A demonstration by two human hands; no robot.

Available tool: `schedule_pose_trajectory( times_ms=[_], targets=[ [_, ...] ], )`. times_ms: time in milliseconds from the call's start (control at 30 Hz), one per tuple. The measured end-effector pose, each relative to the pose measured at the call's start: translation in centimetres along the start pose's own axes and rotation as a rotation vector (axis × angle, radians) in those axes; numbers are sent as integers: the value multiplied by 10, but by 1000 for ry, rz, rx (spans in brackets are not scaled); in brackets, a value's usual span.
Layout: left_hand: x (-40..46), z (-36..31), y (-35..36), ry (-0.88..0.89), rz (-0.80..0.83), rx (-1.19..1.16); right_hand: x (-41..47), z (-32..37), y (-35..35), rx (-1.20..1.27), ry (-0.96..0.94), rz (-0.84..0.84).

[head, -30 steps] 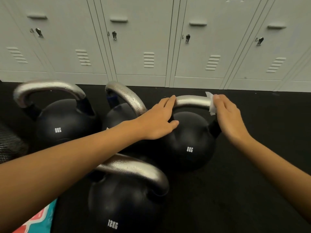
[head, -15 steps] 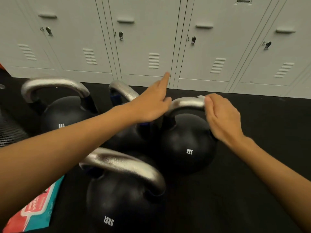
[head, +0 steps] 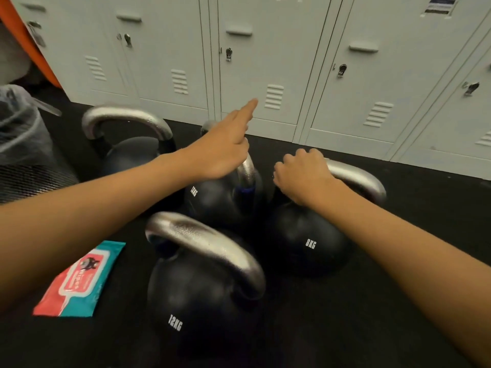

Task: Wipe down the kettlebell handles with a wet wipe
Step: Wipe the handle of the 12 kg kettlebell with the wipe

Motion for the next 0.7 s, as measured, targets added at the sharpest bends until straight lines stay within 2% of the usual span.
schedule_pose_trajectory(
  times_ms=[200, 333, 433, 567, 633, 700],
  targets=[
    [1, -5, -6, -17, -6, 53, -4, 28, 13, -286, -174, -55],
    [-6, -6, -18, 6, -17, 67, -16, 42, 26, -399, -201, -106],
    [-13, 2, -28, 10, -29, 78, -25, 38, 37, -427, -197, -238],
    [-17, 13, -41, 5, -57, 66, -38, 12, 23, -212, -205, -561],
    [-16, 18, -44, 9, -55, 62, -42, -3, 14, -70, -183, -575],
    [-14, 23, -45, 16, -50, 47, -43, -18, 9, 87, -137, -481]
  ],
)
Point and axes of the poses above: each hand's wrist, its own x-axis towards the middle knuckle, its own y-axis out of the palm, z = x × y, the point moved 5 cm from there along x, towards the middle knuckle, and after that the axes turned 7 degrees about -x, right-handed, at the moved point
